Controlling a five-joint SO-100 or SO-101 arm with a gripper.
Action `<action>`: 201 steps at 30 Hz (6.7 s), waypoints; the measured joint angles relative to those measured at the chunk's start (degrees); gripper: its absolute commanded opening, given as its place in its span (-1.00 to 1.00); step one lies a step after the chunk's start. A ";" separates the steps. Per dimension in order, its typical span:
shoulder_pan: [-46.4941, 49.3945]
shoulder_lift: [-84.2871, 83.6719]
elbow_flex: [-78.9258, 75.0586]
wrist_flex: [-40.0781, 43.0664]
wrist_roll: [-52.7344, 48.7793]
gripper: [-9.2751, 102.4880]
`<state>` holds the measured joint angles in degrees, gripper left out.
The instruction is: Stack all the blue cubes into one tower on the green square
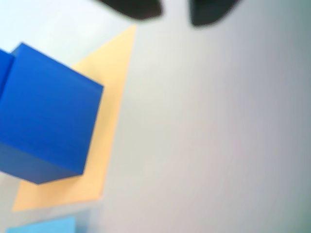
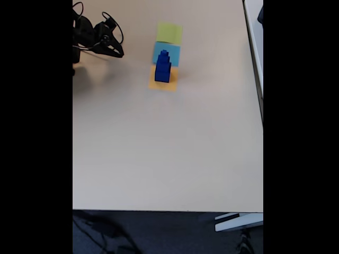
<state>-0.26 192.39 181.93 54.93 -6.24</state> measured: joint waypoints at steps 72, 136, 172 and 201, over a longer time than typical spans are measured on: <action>6.15 -55.11 -40.52 -40.69 81.47 -0.62; 6.77 -79.28 -61.52 -22.41 79.98 -0.64; 7.47 -81.47 -62.75 -19.34 79.98 -0.74; 5.89 -87.54 -83.32 -4.04 81.47 -0.82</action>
<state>5.62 104.85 98.61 50.89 75.23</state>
